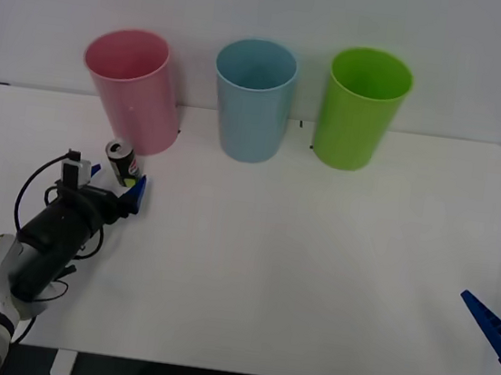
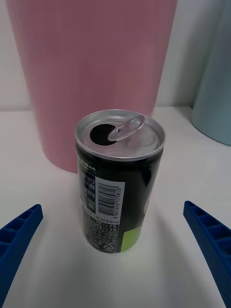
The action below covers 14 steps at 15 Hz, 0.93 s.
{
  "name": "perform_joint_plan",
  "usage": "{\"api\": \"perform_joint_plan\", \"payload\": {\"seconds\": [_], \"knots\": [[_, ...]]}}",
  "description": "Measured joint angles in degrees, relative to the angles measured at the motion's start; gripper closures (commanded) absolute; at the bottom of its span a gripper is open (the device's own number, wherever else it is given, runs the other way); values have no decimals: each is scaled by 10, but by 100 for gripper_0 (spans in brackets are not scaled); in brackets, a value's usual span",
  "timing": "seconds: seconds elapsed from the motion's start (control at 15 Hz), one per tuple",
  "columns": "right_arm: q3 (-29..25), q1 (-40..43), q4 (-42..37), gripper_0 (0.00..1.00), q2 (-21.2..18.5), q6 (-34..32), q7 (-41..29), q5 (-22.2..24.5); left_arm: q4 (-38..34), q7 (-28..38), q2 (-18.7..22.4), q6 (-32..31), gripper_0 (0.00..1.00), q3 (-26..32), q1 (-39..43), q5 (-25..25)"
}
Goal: Grasp the object on the table and drop it into the matching bin: aluminum can to the light blue bin, PET bottle to the pink bin.
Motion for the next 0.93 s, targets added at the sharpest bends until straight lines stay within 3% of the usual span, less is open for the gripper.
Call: {"api": "perform_joint_plan", "payload": {"seconds": [0.33,0.93], "knots": [[0,0,0,0,0,0,0,0,8,1,0,53,0,-13,-23,-1],[0,0,0,0,0,0,0,0,44,0,-3,73,0,-16,-58,-10]]}}
